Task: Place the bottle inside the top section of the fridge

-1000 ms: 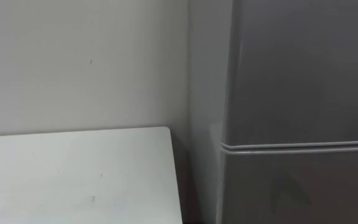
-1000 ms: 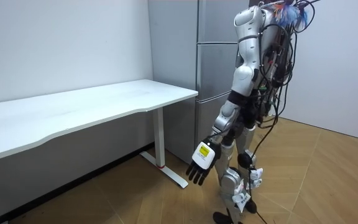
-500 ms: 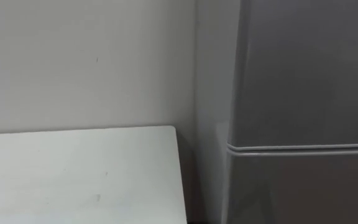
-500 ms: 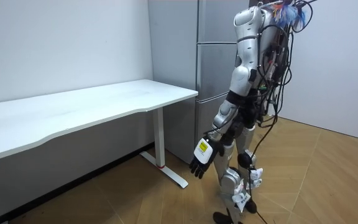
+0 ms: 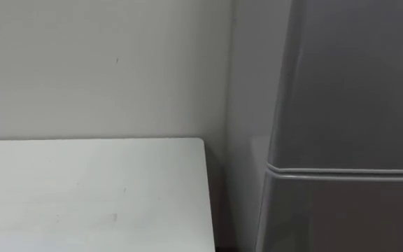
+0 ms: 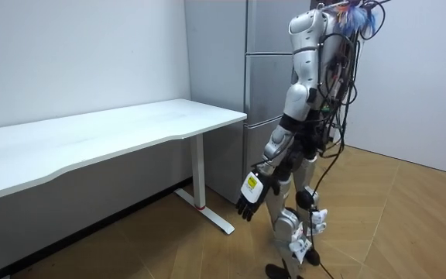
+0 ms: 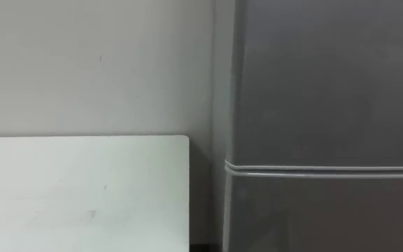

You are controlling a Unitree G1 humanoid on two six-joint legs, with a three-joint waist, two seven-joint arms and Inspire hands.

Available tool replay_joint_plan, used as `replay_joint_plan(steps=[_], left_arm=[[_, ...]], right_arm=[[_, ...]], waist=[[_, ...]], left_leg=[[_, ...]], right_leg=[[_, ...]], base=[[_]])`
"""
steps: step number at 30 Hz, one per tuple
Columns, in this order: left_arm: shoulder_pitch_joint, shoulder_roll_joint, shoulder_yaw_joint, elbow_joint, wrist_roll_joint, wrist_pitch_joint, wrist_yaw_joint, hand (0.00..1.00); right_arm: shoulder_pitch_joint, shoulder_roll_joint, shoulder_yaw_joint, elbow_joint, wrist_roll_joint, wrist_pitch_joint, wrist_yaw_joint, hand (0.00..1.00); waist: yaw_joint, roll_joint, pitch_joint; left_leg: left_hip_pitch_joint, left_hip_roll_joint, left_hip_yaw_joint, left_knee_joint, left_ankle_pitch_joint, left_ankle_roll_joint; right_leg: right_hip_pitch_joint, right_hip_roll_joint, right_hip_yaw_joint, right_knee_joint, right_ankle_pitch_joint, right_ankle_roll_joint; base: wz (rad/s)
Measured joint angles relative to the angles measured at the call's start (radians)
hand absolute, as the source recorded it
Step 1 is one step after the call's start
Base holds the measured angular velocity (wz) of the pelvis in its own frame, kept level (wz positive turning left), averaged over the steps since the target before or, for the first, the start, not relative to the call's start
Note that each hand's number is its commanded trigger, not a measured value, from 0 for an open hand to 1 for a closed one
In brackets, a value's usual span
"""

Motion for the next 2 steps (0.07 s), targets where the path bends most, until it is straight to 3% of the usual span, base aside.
replay_joint_plan(steps=[2], left_arm=[[-0.004, 0.0, 0.0, 0.017, 0.0, 0.0, 0.002, 0.0]], right_arm=[[0.0, 0.001, -0.003, 0.002, 0.001, 0.0, 0.004, 0.0]], waist=[[0.0, 0.0, -0.0001]], left_leg=[[0.002, 0.0, 0.0, 0.001, 0.0, 0.0]], right_leg=[[0.003, -0.002, 0.0, 0.001, -0.001, 0.0]], base=[[0.0]])
